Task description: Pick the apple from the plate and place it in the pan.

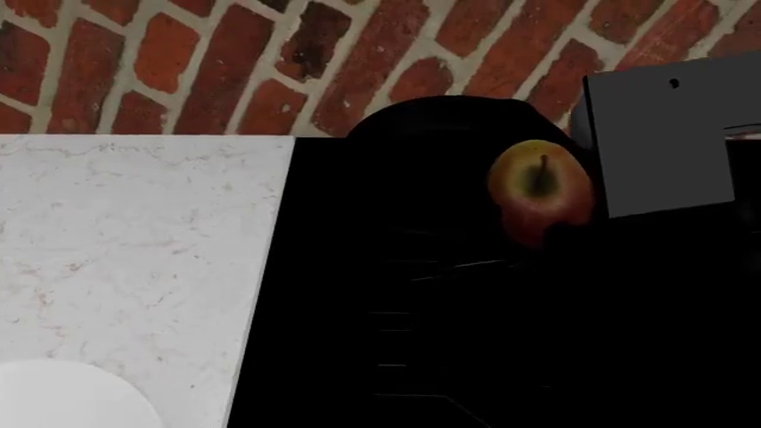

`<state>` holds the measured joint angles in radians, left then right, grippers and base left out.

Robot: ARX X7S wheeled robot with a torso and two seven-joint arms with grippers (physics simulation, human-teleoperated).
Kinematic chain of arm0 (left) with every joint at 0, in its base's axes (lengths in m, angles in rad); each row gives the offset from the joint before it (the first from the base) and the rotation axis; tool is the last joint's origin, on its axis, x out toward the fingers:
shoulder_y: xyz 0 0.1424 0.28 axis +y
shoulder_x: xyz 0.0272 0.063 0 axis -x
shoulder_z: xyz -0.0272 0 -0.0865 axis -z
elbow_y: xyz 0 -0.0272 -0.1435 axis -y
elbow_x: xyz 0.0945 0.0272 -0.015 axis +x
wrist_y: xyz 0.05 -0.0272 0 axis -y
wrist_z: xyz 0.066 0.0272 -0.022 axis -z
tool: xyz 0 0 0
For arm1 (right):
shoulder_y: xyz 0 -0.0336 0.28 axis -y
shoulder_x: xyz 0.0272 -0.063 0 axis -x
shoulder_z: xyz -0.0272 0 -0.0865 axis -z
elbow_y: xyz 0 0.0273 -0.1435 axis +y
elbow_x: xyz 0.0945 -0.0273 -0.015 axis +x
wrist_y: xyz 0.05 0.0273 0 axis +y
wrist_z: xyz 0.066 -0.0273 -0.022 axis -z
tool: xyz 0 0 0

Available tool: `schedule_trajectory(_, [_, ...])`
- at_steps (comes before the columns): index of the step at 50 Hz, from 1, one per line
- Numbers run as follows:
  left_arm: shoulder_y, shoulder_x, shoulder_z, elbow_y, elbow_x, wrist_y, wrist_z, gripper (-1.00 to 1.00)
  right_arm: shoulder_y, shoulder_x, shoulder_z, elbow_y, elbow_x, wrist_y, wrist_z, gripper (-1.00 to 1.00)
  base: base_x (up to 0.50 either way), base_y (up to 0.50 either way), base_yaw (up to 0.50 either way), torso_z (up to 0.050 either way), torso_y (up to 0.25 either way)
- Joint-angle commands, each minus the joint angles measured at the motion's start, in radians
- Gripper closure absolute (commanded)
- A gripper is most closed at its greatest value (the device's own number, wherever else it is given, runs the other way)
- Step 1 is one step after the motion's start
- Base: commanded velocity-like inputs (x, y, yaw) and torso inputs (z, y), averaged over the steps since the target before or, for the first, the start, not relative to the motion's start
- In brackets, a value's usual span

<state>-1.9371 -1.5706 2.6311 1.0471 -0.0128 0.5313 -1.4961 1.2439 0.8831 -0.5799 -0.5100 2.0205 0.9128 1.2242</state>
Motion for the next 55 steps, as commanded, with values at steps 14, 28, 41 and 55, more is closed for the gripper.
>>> schedule_trajectory(14, [0.009,0.000,-0.013,0.000,-0.005,-0.004,-0.005,-1.00,0.065,-0.161,-0.013,0.333,-0.294,0.006,-0.345,1.00,0.00,0.00,0.00,0.000,0.000])
schedule_trajectory(28, [0.013,0.000,-0.021,0.000,-0.018,-0.010,-0.002,-1.00,0.167,-0.301,-0.108,0.687,-0.497,-0.011,-0.576,1.00,0.00,0.00,0.00,0.000,0.000])
schedule_trajectory(41, [0.025,0.000,-0.020,0.000,-0.011,-0.012,-0.008,-1.00,0.254,-0.416,-0.199,0.971,-0.634,-0.033,-0.746,1.00,0.00,0.00,0.00,0.000,0.000])
schedule_trajectory(55, [0.038,0.000,-0.019,0.000,0.003,-0.019,-0.012,-1.00,0.359,-0.591,-0.311,1.376,-0.776,-0.078,-0.954,1.00,0.00,0.00,0.00,0.000,0.000])
